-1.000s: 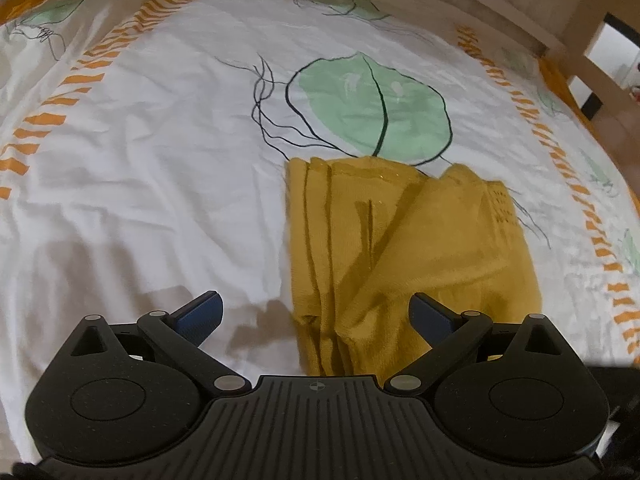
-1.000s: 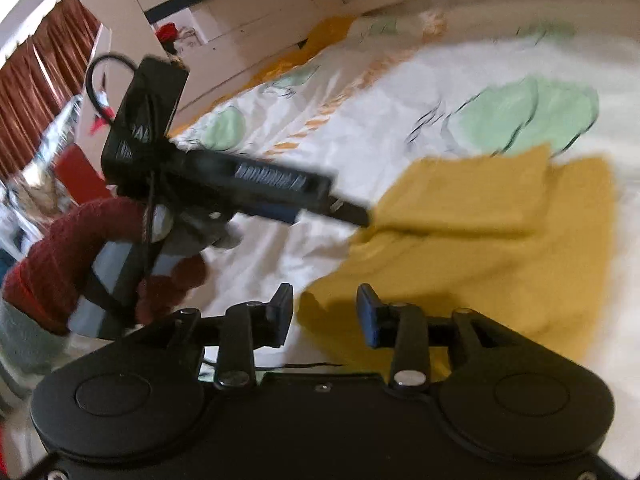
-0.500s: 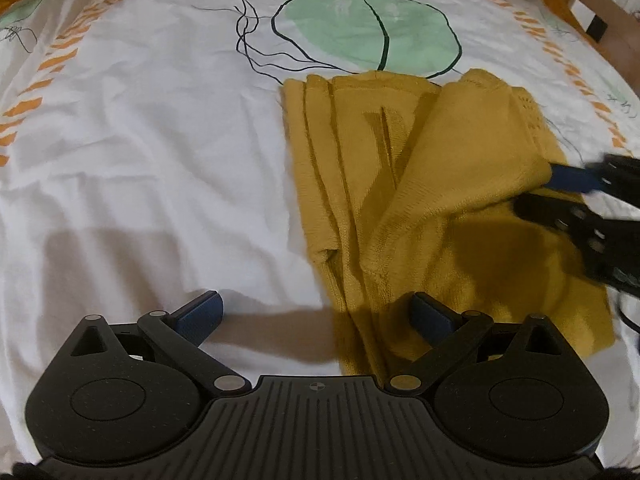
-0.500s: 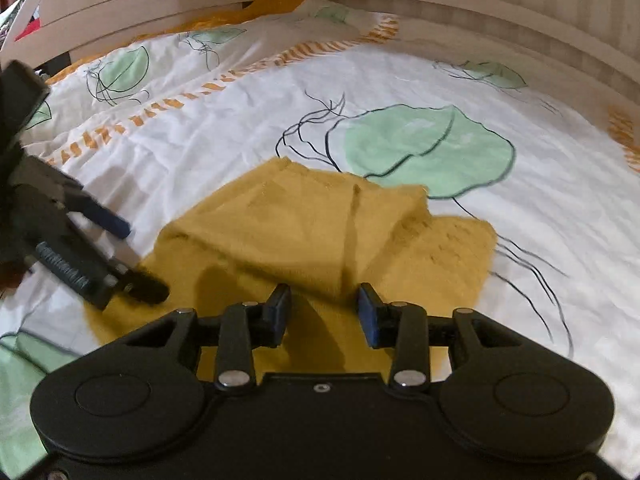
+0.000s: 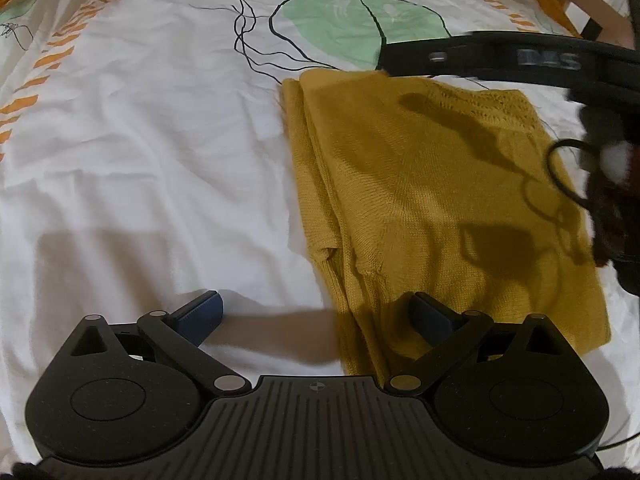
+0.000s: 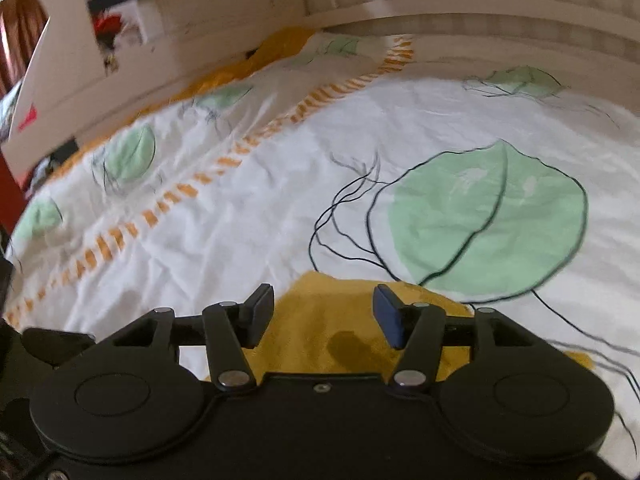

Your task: Fold small clothes

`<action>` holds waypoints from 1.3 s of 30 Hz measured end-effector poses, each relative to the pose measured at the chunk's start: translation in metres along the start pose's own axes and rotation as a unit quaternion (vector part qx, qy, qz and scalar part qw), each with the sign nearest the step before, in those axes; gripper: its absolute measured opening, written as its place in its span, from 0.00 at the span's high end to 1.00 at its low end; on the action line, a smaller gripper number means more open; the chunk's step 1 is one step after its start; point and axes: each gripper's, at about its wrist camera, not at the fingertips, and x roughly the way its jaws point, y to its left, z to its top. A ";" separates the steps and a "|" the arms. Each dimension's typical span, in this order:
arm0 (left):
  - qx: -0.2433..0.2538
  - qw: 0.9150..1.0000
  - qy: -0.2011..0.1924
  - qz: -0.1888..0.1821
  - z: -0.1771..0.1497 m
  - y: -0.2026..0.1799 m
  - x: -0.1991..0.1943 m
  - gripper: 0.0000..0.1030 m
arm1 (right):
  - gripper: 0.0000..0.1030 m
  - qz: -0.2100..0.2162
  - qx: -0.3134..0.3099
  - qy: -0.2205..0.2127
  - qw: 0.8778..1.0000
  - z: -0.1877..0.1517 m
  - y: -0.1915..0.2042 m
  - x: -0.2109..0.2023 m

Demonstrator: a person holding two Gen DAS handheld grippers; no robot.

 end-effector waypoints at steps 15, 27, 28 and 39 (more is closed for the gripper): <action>-0.091 0.993 -0.017 -0.072 -0.005 0.015 -0.012 0.03 | 0.06 -0.041 0.220 -0.024 0.974 -0.063 -0.091 -0.085; -0.109 0.987 0.009 -0.120 -0.008 0.007 0.002 0.03 | 0.00 0.021 0.268 -0.002 0.963 -0.080 -0.098 -0.061; -0.115 0.986 0.006 -0.123 -0.007 0.007 0.003 0.03 | 0.00 0.028 0.270 -0.002 0.962 -0.080 -0.099 -0.058; -0.095 0.981 -0.016 -0.166 -0.004 -0.013 0.007 0.02 | 0.00 0.064 0.255 0.007 0.965 -0.076 -0.093 -0.032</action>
